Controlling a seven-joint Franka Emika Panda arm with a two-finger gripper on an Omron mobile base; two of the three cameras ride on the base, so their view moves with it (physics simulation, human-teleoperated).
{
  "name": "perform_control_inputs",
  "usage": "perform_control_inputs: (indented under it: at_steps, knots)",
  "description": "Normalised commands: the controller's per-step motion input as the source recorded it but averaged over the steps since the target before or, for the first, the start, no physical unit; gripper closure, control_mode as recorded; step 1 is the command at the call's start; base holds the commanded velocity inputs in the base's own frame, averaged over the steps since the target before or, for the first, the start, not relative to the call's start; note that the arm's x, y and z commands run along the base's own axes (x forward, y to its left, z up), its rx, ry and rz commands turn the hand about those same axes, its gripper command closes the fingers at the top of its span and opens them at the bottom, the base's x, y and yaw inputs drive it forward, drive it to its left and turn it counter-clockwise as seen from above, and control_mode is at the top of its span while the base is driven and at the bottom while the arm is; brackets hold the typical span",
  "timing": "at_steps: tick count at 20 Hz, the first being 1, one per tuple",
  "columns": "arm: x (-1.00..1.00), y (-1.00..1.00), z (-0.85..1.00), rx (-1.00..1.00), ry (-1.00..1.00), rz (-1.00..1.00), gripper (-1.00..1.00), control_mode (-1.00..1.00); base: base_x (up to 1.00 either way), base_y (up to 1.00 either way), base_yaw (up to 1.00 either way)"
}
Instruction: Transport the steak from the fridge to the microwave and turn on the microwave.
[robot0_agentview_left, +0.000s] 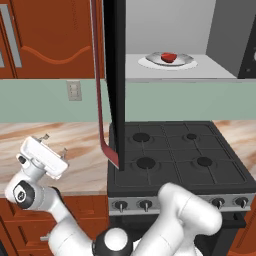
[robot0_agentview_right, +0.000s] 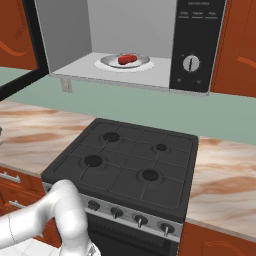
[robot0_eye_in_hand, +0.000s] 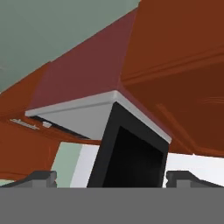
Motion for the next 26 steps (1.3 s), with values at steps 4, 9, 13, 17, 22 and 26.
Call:
perform_control_inputs:
  at_steps: [4, 9, 13, 17, 22, 26]
  knots:
    - [0.16, 0.25, 0.34, -0.02, -0.13, -0.05, -1.00, -1.00, 0.00, 0.00, 0.00]
    - [0.01, 0.02, 0.52, 0.02, -0.18, -0.03, -1.00, -1.00, 0.00, 0.00, 0.00]
    - [-0.17, -0.22, 0.58, 0.13, -0.23, -0.06, -1.00, -1.00, 0.00, 0.00, 0.00]
    - [-0.22, -0.28, 0.49, 0.14, -0.24, -0.09, -1.00, -1.00, 0.00, 0.00, 0.00]
    - [-0.14, -0.21, 0.46, 0.10, -0.23, -0.07, -1.00, -1.00, 0.00, 0.00, 0.00]
    - [-0.06, -0.18, 0.48, 0.08, -0.19, -0.04, -1.00, -1.00, 0.00, 0.00, 0.00]
